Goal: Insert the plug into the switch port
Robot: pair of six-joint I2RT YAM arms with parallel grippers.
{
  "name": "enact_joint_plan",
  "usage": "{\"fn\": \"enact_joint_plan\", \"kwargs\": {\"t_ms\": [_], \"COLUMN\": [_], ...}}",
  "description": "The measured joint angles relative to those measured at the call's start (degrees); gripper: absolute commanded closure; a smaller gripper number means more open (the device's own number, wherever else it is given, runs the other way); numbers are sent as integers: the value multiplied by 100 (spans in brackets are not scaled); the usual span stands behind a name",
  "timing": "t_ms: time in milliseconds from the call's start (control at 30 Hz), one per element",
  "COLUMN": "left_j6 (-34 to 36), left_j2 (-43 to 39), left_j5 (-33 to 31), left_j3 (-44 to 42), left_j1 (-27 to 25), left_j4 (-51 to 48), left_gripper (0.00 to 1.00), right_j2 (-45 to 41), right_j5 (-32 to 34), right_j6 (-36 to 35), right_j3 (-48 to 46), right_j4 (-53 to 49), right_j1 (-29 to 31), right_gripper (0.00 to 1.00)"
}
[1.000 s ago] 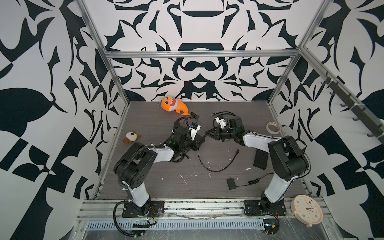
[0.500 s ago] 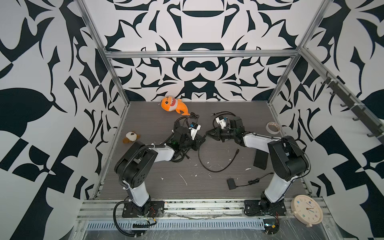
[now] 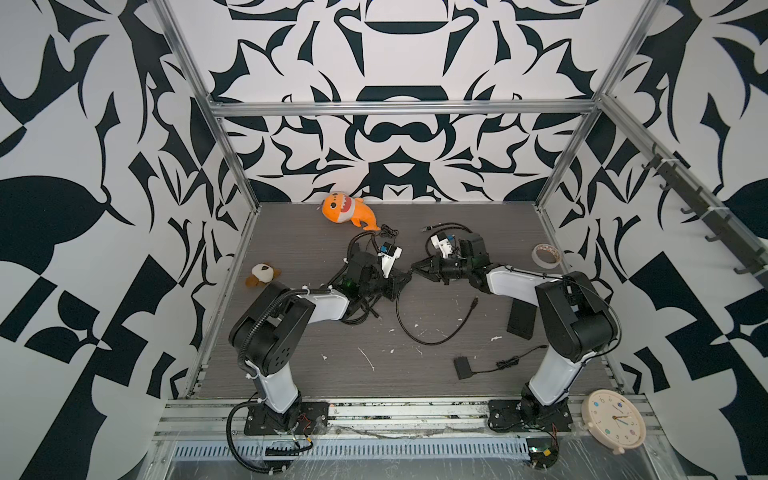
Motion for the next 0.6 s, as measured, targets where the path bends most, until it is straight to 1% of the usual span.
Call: {"fn": "enact_joint_plan", "kwargs": {"t_ms": [100, 167, 300, 400, 500, 600], "left_j6": [122, 238, 457, 586, 723, 839], "left_j2": [-114, -302, -848, -1228, -1432, -1447], "left_j5": [-61, -184, -597, -984, -1392, -1718], "left_j3": [0, 0, -2, -2, -2, 7], "left_j1": [22, 35, 61, 76, 118, 264], "left_j4": [-319, -669, -1375, -1849, -2385, -2933], "left_gripper": [100, 100, 100, 100, 100, 100], "right_j2": [-4, -9, -114, -131, -87, 87], "right_j5": [55, 144, 411, 625, 826, 997], "right_j6": [-315, -619, -1248, -1628, -1939, -2218], "right_j3": [52, 181, 553, 828, 1008, 1200], "right_j4": [-310, -675, -1368, -1672, -1867, -2004], "right_j1": [0, -2, -4, -15, -22, -7], "right_gripper": [71, 67, 64, 63, 62, 60]}}
